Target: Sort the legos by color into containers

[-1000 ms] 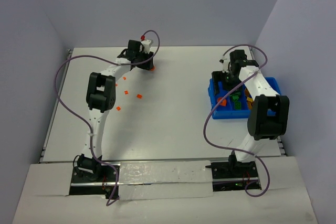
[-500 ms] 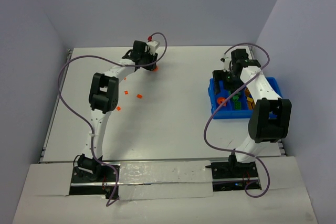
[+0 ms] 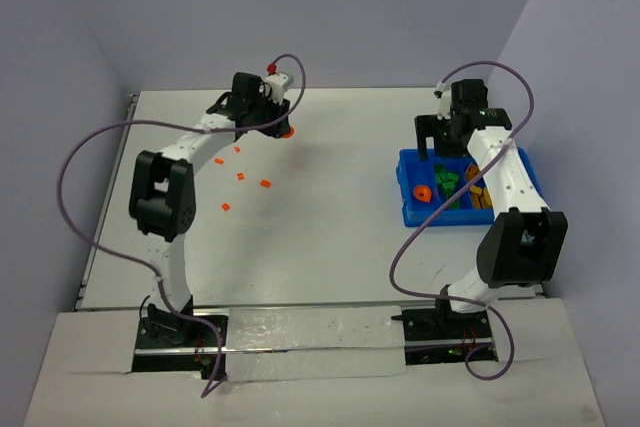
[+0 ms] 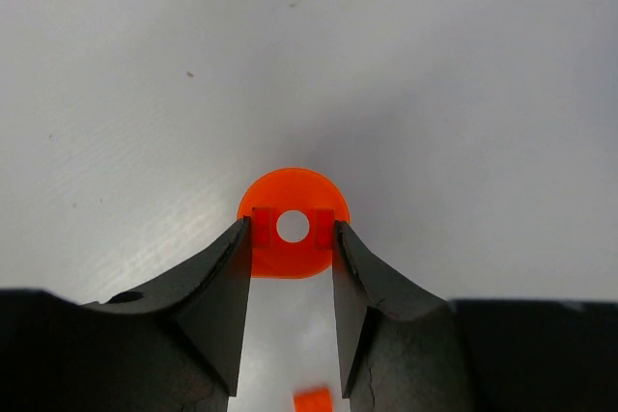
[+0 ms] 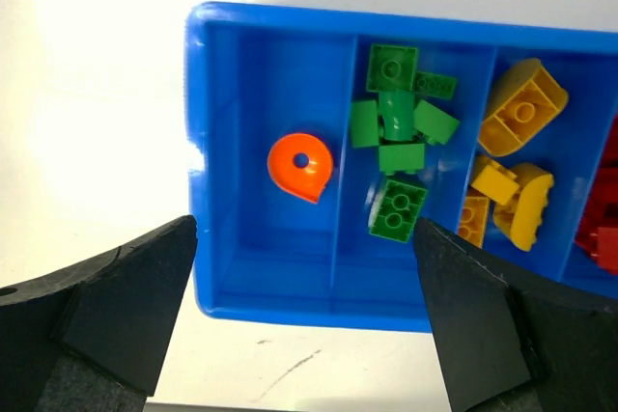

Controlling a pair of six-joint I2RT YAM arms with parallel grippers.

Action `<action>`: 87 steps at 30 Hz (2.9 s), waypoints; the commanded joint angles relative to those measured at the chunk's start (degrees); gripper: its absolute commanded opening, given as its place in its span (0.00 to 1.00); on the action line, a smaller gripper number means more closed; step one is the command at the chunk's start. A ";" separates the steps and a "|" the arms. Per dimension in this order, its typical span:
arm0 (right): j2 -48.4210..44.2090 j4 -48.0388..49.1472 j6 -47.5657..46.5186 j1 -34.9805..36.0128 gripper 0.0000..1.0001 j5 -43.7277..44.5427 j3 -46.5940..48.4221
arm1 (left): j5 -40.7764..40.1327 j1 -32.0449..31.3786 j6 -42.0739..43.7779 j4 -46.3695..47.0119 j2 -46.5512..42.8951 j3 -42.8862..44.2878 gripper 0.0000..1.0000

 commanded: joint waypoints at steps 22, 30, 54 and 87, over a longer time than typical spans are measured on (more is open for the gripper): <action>10.50 21.30 26.42 19.12 0.94 -67.71 1.73 | 15.29 -11.79 -2.15 5.17 -41.37 -28.01 0.11; 13.77 28.59 33.42 20.16 0.85 -73.69 -0.05 | 15.67 -12.53 -2.95 5.39 -41.38 -28.19 0.11; 16.95 96.27 90.16 20.45 0.45 -77.69 -16.16 | 16.13 -13.28 -2.54 5.20 -41.27 -28.51 0.07; -4.95 3.95 6.76 3.31 0.00 -34.63 -2.12 | 3.39 -3.09 -7.53 2.04 -47.61 -32.66 0.99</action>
